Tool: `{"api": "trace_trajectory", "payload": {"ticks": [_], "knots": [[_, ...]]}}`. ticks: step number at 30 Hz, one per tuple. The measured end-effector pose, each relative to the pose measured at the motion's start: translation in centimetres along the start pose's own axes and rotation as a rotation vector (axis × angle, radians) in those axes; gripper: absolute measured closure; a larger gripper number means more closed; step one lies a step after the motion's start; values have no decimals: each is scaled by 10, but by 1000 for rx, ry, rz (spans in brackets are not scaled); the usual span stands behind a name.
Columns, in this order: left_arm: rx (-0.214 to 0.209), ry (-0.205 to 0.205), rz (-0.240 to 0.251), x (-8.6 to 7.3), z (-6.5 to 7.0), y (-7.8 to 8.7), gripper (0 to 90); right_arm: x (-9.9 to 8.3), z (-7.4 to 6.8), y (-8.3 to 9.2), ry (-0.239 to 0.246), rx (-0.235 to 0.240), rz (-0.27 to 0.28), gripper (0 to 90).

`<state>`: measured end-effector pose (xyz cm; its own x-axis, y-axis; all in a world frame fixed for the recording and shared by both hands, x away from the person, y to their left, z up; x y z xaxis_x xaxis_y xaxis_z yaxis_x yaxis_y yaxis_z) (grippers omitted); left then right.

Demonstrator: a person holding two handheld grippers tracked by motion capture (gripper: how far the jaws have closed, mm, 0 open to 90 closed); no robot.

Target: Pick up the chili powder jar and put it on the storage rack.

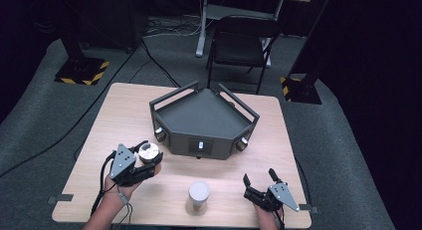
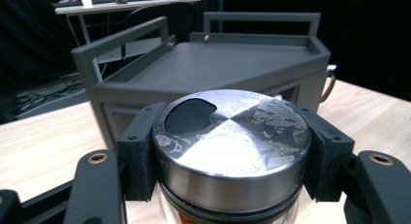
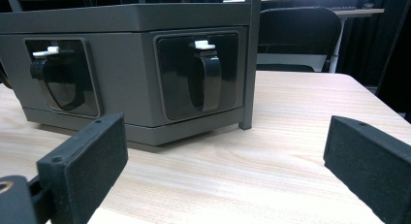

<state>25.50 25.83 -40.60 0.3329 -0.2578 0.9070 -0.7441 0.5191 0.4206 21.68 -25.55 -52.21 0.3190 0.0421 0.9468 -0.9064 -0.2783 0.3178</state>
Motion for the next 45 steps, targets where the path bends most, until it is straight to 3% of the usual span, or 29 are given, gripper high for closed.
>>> {"api": "trace_trajectory", "payload": {"ticks": [9, 24, 26, 30, 38, 45], "knots": [[-27, -49, 4, 28, 9, -5, 350, 0, 0, 0, 1, 4, 0, 10], [-47, -52, 22, 59, 15, -19, 350, 0, 1, 0, 1, 7, -3, 11], [-37, -69, 22, 64, 17, -22, 350, 0, 1, 0, 2, 8, -3, 11], [-47, -67, 24, 72, 15, -27, 350, 0, 1, 0, 1, 10, -2, 11], [-28, -68, 33, 88, 14, -42, 350, 0, 2, 0, -3, 13, 1, 10], [-28, -67, 73, 97, 11, -54, 350, 0, 3, 0, -11, 15, 1, 11]]}}
Point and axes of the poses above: each handheld gripper's, and its own axes: y roughly backward along the jaws, x roughly out of its top, z roughly to its right, the point moved 4 cm from there along -y, roughly forward along the jaws, and after that the axes turned 14 degrees about -z, right-handed, at the moved point
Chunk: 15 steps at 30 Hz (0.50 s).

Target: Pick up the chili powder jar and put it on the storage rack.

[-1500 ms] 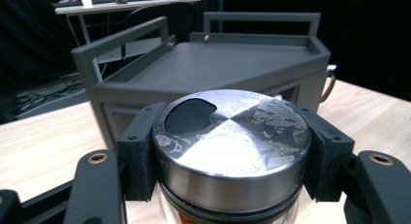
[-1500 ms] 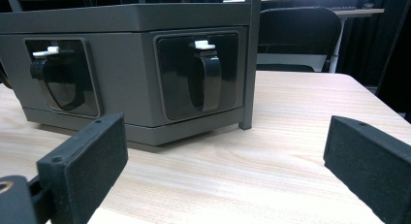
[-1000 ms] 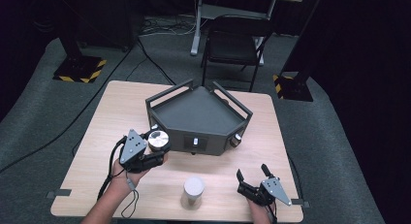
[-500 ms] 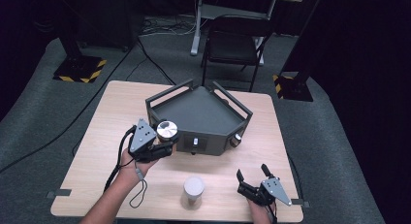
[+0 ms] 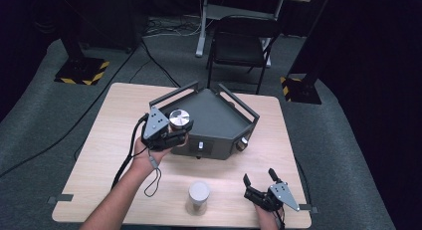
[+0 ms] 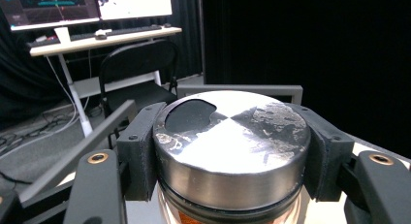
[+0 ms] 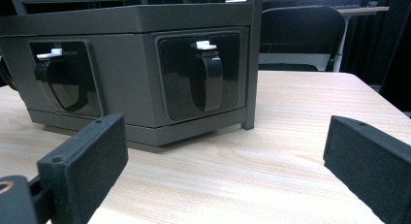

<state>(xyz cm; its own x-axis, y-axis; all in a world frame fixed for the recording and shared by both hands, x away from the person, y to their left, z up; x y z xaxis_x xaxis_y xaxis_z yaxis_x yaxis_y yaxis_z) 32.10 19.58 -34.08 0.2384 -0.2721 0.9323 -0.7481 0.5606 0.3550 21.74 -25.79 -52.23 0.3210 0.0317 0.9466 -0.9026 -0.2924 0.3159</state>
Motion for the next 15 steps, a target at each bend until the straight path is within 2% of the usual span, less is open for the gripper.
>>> {"api": "trace_trajectory", "payload": {"ticks": [6, 10, 15], "knots": [[16, 6, 8, 12, 0, -12, 350, 0, 0, 0, -4, 2, 1, 11], [23, -6, 17, 15, -1, -23, 350, 0, 1, 0, -7, 2, 0, 12], [43, 7, 2, 19, -2, -42, 350, 0, 2, 0, -18, 7, 1, 13]]}}
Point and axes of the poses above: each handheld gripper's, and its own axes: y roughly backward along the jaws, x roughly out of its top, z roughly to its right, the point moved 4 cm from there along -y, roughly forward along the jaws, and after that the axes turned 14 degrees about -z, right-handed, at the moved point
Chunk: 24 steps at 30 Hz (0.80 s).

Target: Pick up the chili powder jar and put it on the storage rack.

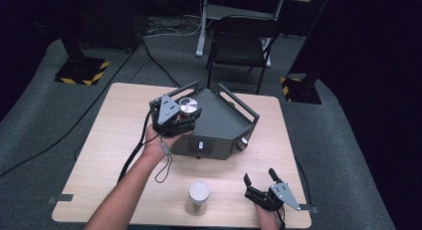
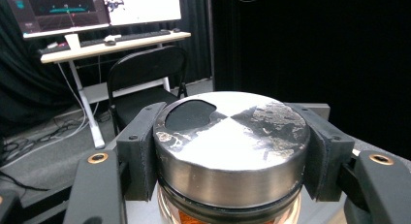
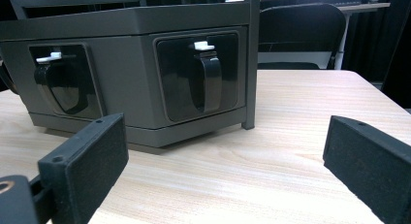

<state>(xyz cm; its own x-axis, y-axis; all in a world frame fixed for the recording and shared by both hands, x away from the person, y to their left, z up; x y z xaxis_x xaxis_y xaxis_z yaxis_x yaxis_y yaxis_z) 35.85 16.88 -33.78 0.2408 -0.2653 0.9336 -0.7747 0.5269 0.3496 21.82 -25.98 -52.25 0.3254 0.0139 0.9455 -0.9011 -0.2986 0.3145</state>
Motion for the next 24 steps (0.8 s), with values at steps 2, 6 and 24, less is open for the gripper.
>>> {"api": "trace_trajectory", "payload": {"ticks": [2, 6, 24], "knots": [[3, 7, 1, 0, -1, -6, 350, 0, 0, 0, -1, 0, 1, 13], [25, 28, -12, 2, -2, -18, 350, 0, 0, 0, 0, 2, 0, 13], [86, 75, -55, 6, -2, -52, 350, 0, 2, 0, -19, 9, 1, 14]]}}
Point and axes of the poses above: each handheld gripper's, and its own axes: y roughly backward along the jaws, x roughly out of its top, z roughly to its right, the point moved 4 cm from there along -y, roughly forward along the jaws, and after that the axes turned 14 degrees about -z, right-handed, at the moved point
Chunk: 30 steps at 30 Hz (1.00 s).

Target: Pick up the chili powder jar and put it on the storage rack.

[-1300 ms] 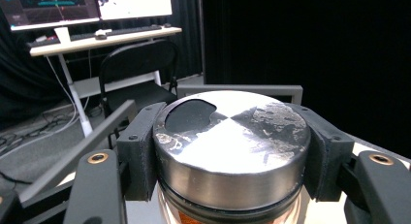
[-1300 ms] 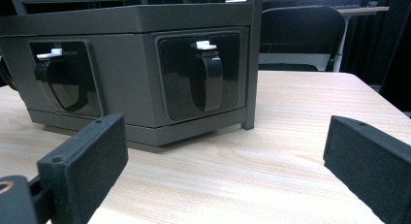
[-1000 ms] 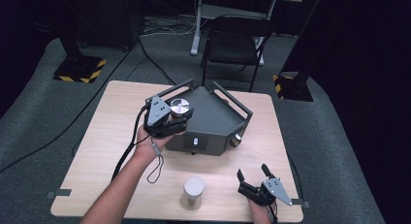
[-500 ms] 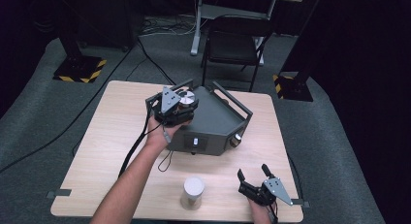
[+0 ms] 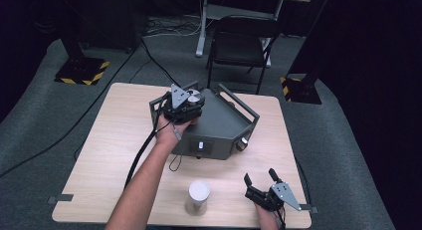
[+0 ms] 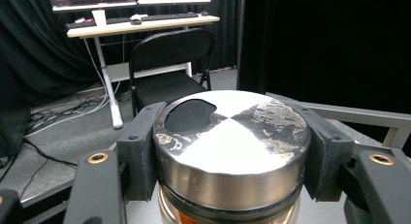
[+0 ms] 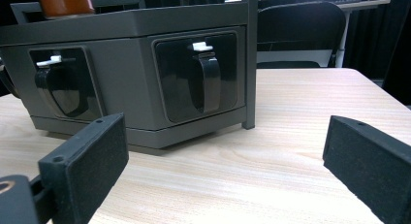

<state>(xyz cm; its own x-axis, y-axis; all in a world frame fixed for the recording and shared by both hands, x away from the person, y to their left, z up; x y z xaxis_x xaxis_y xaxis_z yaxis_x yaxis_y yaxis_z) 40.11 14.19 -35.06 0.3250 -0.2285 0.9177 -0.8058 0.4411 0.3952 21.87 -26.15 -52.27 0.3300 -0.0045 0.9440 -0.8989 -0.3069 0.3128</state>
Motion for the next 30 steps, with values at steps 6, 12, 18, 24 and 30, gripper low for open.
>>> {"api": "trace_trajectory", "payload": {"ticks": [6, 12, 18, 24, 30], "knots": [[4, 0, -27, 0, 0, -3, 350, 0, 1, 0, -3, 2, 1, 14], [-5, 1, -44, -1, -2, -7, 350, 0, 0, 0, -7, 2, -2, 14], [-6, 0, -66, -3, -3, -12, 350, 0, 1, 0, -11, 2, 1, 14], [-13, 9, -67, -5, -5, -12, 350, -1, 2, 0, -17, 3, 4, 16], [-2, -7, -70, -5, -3, -12, 350, 0, 1, 0, -16, 0, 1, 14]]}}
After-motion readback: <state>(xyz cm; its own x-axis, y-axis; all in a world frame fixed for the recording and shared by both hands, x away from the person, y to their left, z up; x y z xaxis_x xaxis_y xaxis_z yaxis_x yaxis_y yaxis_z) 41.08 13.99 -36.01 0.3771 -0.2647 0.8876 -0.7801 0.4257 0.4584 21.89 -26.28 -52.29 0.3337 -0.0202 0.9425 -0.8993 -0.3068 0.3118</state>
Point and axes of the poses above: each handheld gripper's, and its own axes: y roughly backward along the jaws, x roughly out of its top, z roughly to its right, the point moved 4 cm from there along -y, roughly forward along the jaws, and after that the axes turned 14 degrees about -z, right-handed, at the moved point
